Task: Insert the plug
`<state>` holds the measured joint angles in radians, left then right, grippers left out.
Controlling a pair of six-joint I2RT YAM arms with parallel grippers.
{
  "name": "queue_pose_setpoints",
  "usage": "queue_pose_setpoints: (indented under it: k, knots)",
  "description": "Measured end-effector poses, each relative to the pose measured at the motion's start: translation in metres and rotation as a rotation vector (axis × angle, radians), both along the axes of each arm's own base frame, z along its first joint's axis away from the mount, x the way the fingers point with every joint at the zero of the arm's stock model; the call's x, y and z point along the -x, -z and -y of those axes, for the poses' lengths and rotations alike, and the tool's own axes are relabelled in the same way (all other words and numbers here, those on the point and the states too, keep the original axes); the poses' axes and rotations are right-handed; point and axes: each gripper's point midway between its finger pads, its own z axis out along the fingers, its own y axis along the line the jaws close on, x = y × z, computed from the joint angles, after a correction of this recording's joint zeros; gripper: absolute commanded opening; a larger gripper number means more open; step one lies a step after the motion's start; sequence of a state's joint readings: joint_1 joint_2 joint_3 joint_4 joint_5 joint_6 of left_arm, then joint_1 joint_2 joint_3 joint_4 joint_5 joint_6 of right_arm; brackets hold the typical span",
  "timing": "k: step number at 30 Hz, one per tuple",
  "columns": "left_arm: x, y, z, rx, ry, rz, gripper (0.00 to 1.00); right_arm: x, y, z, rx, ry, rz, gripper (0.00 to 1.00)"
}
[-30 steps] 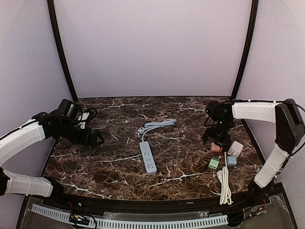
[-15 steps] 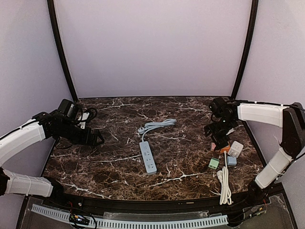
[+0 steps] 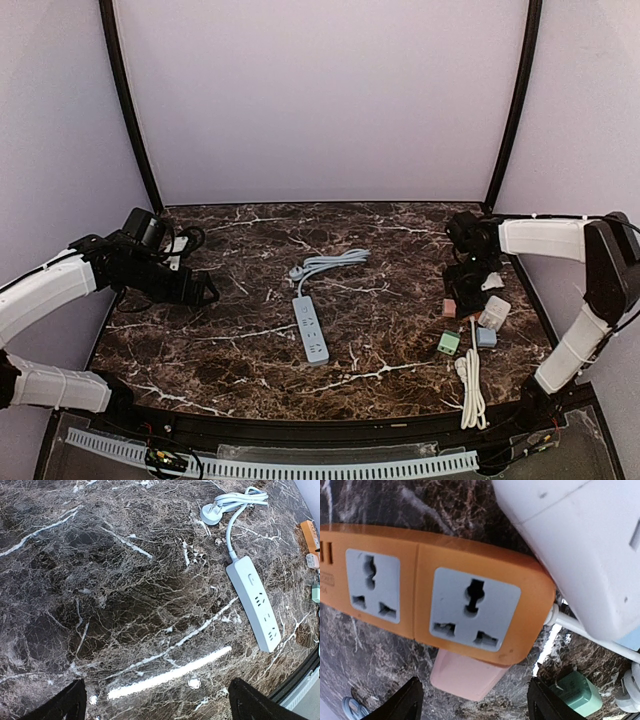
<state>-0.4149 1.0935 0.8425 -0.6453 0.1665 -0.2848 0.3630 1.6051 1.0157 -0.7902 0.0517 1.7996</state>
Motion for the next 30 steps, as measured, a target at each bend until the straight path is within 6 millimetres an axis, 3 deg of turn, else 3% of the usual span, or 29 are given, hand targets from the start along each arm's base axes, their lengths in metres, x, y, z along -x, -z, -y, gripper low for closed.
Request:
queue_pose_setpoints:
  k: [8,14,17,21,25,30]
  knots:
    - [0.0,0.001,0.0,-0.002,0.0,-0.003,1.0,-0.004,0.021,0.002,0.016,0.018,-0.059,0.51]
    - [0.0,0.002,0.0,-0.005,-0.001,-0.004,1.0,-0.01,0.02,-0.001,0.01,-0.002,-0.046,0.43]
    - [0.0,0.002,0.0,-0.005,-0.001,-0.004,1.0,-0.012,0.021,-0.003,0.01,-0.016,-0.043,0.34]
    - [0.0,0.002,0.0,-0.005,-0.001,-0.005,1.0,-0.012,0.021,-0.006,0.014,-0.058,-0.04,0.32]
    - [0.0,0.002,0.0,-0.006,-0.001,-0.006,1.0,-0.013,0.018,-0.011,0.035,-0.133,-0.029,0.33]
    - [0.0,0.002,0.0,-0.006,-0.002,-0.006,1.0,-0.034,-0.005,-0.029,0.066,-0.298,0.055,0.28]
